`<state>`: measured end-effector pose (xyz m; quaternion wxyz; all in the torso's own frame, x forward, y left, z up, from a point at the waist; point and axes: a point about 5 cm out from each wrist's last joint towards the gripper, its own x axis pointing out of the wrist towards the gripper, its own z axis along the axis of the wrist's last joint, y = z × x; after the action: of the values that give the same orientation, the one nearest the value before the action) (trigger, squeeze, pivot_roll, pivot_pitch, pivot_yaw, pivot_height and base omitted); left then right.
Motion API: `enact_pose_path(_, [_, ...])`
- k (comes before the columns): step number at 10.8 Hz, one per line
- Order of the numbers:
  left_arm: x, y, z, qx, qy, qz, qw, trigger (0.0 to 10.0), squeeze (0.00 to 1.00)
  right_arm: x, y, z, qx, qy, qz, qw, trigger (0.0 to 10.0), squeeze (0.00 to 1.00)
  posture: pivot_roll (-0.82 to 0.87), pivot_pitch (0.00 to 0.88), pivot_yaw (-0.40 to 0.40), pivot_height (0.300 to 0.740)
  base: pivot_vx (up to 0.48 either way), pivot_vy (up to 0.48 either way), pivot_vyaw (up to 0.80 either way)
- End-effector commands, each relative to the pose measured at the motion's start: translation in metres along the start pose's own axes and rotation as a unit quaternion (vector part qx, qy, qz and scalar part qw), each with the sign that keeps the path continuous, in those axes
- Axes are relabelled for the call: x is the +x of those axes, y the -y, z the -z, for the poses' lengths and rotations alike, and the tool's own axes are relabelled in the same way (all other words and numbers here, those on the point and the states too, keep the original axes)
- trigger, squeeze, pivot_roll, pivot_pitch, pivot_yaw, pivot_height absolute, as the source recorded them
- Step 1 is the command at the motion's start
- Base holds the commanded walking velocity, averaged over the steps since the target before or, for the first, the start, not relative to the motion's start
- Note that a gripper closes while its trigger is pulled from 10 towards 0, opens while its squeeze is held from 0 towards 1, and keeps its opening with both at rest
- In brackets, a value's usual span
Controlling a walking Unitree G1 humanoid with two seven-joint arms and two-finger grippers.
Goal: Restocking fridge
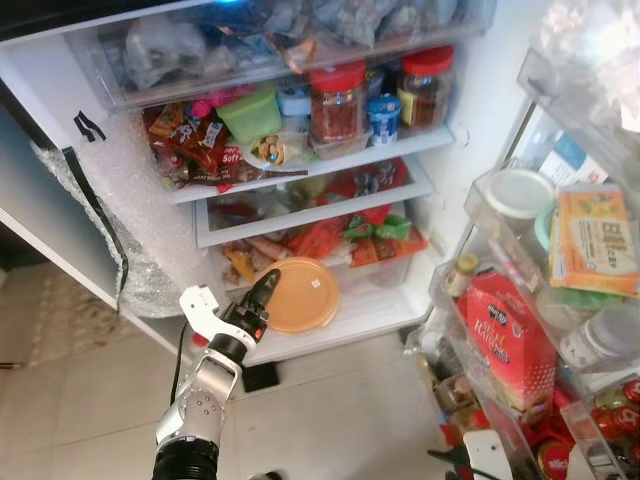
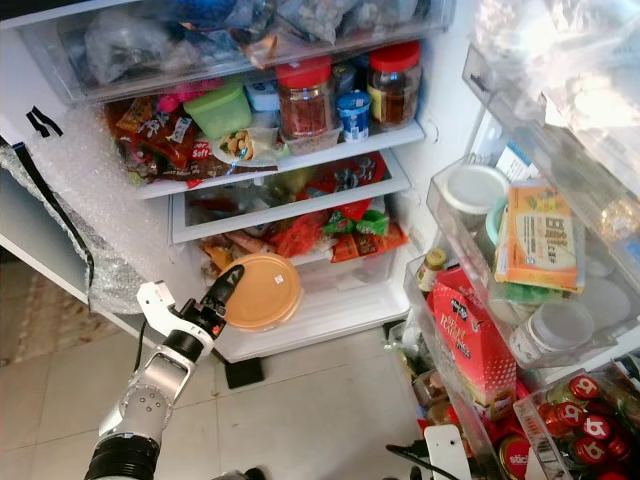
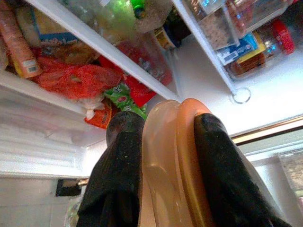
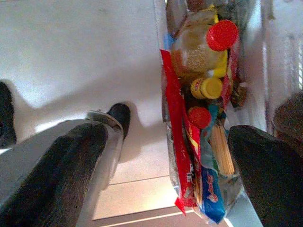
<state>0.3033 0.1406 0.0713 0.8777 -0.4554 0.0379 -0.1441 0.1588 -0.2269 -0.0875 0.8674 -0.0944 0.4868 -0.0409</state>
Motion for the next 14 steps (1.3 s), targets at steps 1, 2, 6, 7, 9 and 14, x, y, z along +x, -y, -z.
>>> enact_pose_path(1, [-0.0007,-0.0001,-0.0043,0.004,0.001,0.0,1.0,10.0,0.0,-0.001,-0.0035,0.0072,0.006,-0.014,-0.005,1.0,10.0,0.0,-0.13,0.196,0.108,0.74,0.0,0.0,0.0])
enact_pose_path(2, [0.0007,0.0007,-0.0047,0.004,0.002,-0.001,1.0,10.0,0.0,-0.0007,-0.0026,0.0062,-0.005,-0.015,-0.005,1.0,10.0,0.0,-0.12,0.206,0.101,0.74,0.0,0.0,0.0])
enact_pose_path(6, [-0.0043,0.0006,-0.0036,0.005,0.0,-0.005,1.0,10.0,0.0,0.0,-0.0047,0.0022,-0.019,-0.012,-0.016,1.0,10.0,0.0,-0.11,0.233,0.104,0.74,0.0,0.0,0.0])
enact_pose_path(7, [-0.0036,0.0001,-0.0045,0.006,0.0,-0.007,1.0,10.0,0.0,0.0,-0.0055,0.0022,-0.018,-0.013,-0.017,1.0,10.0,0.0,-0.11,0.238,0.108,0.74,0.0,0.0,0.0])
enact_pose_path(9, [-0.0033,0.001,-0.0048,0.006,-0.001,-0.007,1.0,10.0,0.0,0.0001,-0.0064,0.0027,-0.016,-0.017,-0.016,1.0,10.0,0.0,-0.11,0.24,0.111,0.74,0.12,0.0,0.0])
enact_pose_path(14, [-0.0029,0.0023,-0.0046,0.005,-0.004,-0.005,1.0,10.0,0.0,0.0005,-0.0075,0.0009,-0.018,-0.016,-0.019,1.0,10.0,0.0,-0.11,0.242,0.114,0.74,0.256,0.0,0.0])
